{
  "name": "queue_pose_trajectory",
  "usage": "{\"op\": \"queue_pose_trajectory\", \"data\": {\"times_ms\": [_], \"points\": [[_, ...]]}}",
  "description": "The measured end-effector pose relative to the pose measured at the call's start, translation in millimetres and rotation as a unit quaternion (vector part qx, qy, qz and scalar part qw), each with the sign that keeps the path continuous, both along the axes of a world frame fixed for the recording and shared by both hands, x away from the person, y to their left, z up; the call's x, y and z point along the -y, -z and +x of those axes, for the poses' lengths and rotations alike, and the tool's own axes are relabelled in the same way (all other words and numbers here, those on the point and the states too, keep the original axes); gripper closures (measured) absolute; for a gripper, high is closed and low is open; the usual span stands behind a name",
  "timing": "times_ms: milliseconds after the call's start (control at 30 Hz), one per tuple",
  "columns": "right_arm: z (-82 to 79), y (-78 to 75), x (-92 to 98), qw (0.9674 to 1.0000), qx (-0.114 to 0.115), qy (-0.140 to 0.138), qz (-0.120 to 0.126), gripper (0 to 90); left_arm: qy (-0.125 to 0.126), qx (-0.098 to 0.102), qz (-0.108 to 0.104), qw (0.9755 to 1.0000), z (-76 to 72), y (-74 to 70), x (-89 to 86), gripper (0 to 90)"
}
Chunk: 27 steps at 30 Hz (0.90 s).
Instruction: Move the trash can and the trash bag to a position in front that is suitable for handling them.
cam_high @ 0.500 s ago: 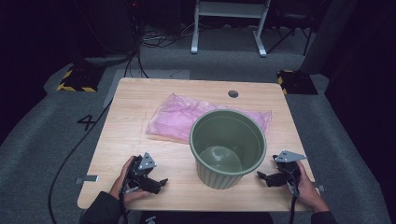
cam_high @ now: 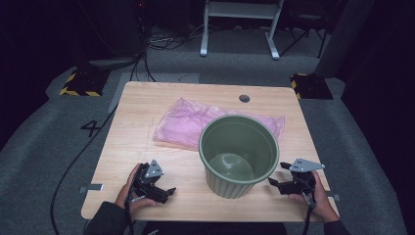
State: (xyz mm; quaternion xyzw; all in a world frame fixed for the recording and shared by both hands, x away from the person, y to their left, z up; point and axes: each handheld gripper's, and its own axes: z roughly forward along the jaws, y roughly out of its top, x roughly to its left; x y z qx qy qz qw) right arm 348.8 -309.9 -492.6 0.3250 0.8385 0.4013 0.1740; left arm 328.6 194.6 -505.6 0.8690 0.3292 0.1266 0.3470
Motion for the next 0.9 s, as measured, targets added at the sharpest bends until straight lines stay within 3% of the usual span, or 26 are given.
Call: {"op": "queue_pose_trajectory", "data": {"times_ms": [300, 433, 900], "points": [[-7.7, -15.1, -21.4, 0.9985, 0.03, -0.041, 0.02, 18.5, -0.004, -0.001, 0.0, 1.0, -2.4, -0.1, -0.4, 0.0], [-9.8, -17.2, -29.8, 0.9973, 0.023, -0.063, 0.03, 18.0, -0.003, -0.001, 0.0, 1.0, -2.1, -0.2, -0.5, 0.0], [-14.5, -16.2, -57.3, 0.9941, 0.021, -0.105, 0.018, 17.7, -0.007, 0.0, 0.0, 1.0, -2.2, -0.1, 0.4, 0.0]]}}
